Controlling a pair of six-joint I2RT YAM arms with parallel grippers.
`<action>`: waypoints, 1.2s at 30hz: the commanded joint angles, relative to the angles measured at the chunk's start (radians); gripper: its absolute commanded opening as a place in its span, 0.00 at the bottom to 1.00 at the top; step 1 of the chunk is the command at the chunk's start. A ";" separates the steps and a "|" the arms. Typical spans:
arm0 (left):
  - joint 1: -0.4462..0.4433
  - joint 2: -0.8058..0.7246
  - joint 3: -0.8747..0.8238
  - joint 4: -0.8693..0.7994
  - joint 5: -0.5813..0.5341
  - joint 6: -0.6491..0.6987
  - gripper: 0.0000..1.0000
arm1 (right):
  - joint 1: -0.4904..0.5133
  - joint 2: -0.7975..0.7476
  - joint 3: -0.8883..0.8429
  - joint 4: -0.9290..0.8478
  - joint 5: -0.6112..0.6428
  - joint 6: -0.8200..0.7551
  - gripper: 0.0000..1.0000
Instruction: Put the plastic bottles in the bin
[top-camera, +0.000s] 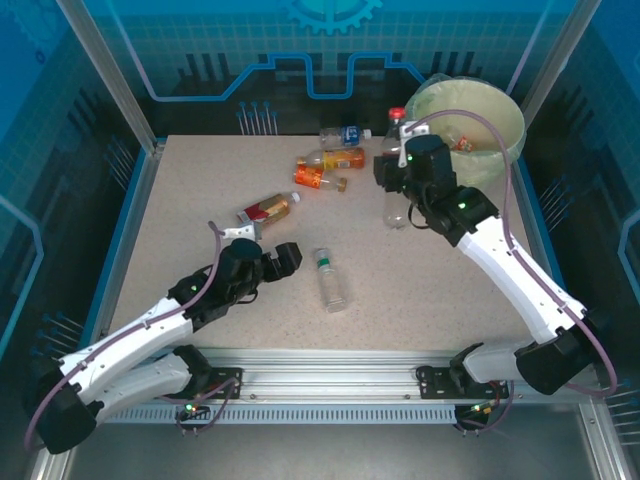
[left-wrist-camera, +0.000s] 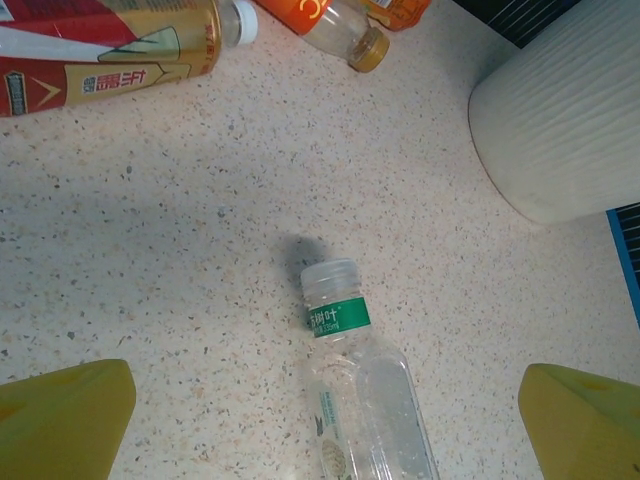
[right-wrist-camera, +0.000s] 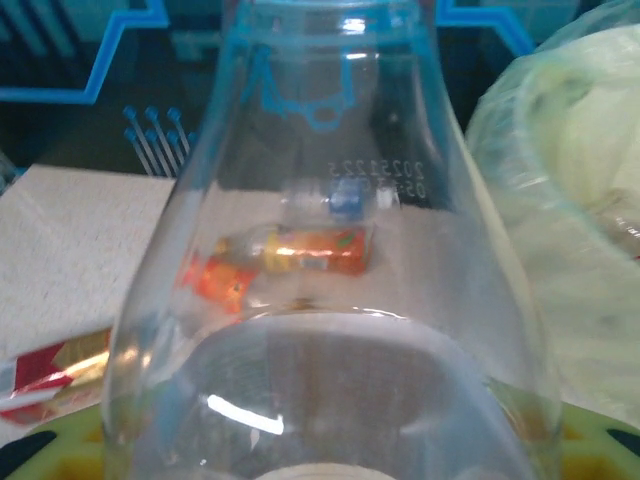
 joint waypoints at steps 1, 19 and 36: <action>-0.007 0.005 -0.002 0.000 0.039 -0.030 0.99 | -0.067 -0.015 0.056 0.052 -0.070 0.025 0.34; -0.007 0.155 0.008 -0.009 0.209 -0.040 0.99 | -0.452 0.225 0.480 -0.043 -0.196 0.099 0.35; -0.006 0.159 0.006 -0.057 0.183 -0.066 0.99 | -0.545 0.586 0.813 -0.102 -0.206 0.063 0.37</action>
